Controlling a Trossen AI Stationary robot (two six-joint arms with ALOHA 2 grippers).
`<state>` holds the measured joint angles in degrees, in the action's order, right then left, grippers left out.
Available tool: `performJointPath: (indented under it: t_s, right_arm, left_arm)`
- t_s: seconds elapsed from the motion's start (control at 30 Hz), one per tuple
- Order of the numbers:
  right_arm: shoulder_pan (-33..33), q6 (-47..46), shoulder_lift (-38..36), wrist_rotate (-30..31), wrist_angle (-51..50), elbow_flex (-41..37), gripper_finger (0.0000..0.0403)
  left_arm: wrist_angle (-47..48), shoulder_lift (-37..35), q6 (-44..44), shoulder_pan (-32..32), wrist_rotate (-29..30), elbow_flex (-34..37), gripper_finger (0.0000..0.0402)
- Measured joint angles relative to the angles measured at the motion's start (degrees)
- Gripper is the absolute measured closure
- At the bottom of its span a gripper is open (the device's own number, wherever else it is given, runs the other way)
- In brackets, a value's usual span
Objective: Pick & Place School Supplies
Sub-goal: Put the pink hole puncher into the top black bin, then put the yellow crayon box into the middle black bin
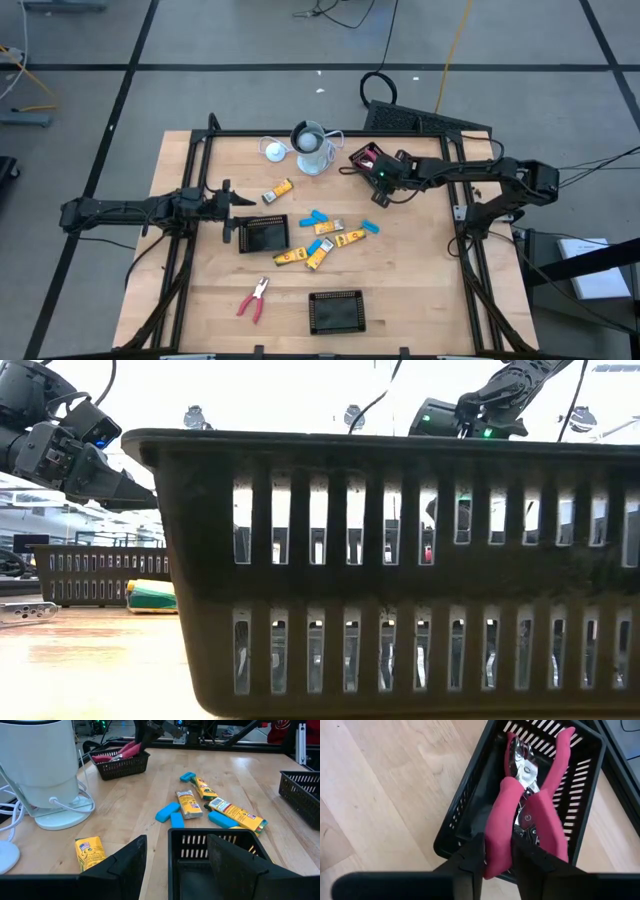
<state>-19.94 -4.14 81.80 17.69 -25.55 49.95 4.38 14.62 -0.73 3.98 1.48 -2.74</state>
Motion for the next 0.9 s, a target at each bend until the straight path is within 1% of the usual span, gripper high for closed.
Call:
performJointPath:
  t_s: [0.13, 0.3, 0.43, 0.5, 0.6, 0.7, 0.77, 0.9]
  right_arm:
    - [-0.02, 0.45, 0.0, 0.04, 0.34, 0.0, 0.0295]
    - [-0.02, 0.94, 0.0, 0.32, 1.99, 0.0, 0.0258]
    - [-0.02, 0.89, 0.0, 5.15, 3.94, 0.0, 0.0227]
    - [-0.04, 1.93, -0.19, 5.47, 4.52, 0.0, 0.0216]
    - [0.17, 2.41, -0.79, 1.11, 6.36, 0.02, 0.0208]
    - [1.91, 1.75, -0.76, -6.44, 7.8, 0.02, 0.0208]
    - [4.32, 1.26, -0.76, -9.77, 8.65, 0.02, 0.021]
    - [10.56, 0.01, -0.72, -13.53, 8.44, 0.02, 0.0214]
  left_arm:
    - [0.02, 0.0, 0.0, -0.01, 0.0, 0.0, 0.019]
    - [0.04, 0.01, 0.0, 0.0, 0.0, 0.0, 0.019]
    - [0.04, -0.01, 0.0, -0.01, 0.01, 0.0, 0.019]
    - [0.06, 0.0, 0.01, -0.01, 0.02, 0.0, 0.019]
    - [0.07, -0.01, 0.01, -0.01, 0.02, 0.0, 0.019]
    - [0.04, 0.01, 0.15, 0.0, 0.04, 0.0, 0.019]
    - [0.04, 0.0, 0.16, -0.01, 0.04, 0.0, 0.019]
    - [0.0, 0.0, 0.17, -0.01, 0.06, 0.0, 0.019]
